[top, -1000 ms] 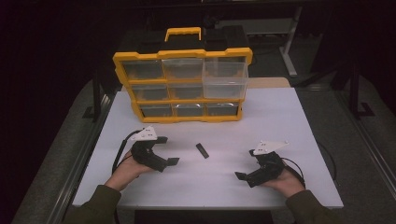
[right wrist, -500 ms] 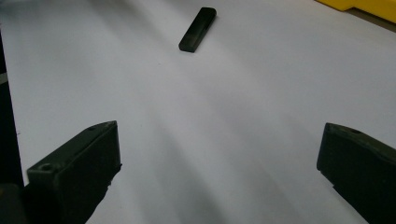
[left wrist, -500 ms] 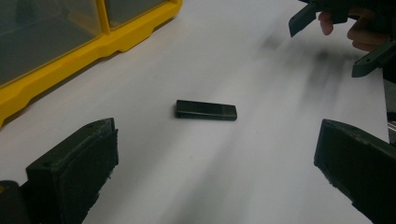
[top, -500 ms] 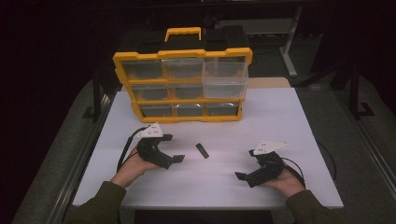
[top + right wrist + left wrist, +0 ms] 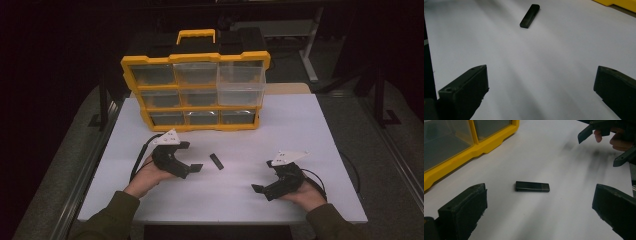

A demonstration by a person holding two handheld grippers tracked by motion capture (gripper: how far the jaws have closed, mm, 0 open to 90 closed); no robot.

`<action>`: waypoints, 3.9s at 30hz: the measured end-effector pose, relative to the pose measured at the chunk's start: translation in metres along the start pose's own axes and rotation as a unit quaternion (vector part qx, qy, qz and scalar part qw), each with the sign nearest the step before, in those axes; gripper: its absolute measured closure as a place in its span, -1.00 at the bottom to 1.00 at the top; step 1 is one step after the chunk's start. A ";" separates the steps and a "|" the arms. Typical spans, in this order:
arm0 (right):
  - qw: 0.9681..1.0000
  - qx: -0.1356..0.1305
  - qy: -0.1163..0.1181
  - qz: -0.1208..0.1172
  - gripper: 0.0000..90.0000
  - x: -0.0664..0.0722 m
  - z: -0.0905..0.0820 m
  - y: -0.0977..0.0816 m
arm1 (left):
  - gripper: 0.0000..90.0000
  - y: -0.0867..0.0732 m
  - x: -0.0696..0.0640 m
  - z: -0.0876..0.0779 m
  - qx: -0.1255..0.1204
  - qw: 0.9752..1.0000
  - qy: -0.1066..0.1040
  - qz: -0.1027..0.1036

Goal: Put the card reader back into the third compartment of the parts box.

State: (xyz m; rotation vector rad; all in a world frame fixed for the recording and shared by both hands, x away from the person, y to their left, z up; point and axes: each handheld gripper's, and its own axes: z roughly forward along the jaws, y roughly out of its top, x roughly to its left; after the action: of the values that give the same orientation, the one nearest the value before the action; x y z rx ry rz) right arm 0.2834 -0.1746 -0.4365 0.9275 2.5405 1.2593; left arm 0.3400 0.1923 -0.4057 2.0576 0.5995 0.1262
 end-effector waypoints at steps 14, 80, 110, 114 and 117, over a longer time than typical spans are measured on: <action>1.000 0.000 0.001 0.001 -1.00 0.000 0.000 0.000 | -1.00 0.007 -0.001 0.010 0.002 1.000 -0.004 0.003; 1.000 0.000 0.005 0.001 -1.00 0.000 0.000 0.000 | -1.00 0.023 -0.006 0.075 0.044 0.999 0.014 0.030; 1.000 0.002 0.009 -0.001 -1.00 0.000 0.000 0.000 | -1.00 0.005 -0.012 0.097 0.091 0.995 0.031 0.034; 1.000 0.002 0.009 -0.001 -1.00 0.000 0.000 0.000 | -1.00 0.003 -0.013 0.100 0.098 0.994 0.033 0.036; 1.000 0.002 0.010 -0.001 -1.00 0.000 0.000 0.000 | -1.00 0.003 -0.014 0.101 0.100 0.994 0.033 0.035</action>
State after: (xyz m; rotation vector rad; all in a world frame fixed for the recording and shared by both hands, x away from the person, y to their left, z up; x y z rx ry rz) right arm 0.2829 -0.1746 -0.4368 0.9167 2.5582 1.2694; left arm 0.3614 0.1061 -0.4561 2.2770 0.6005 0.1830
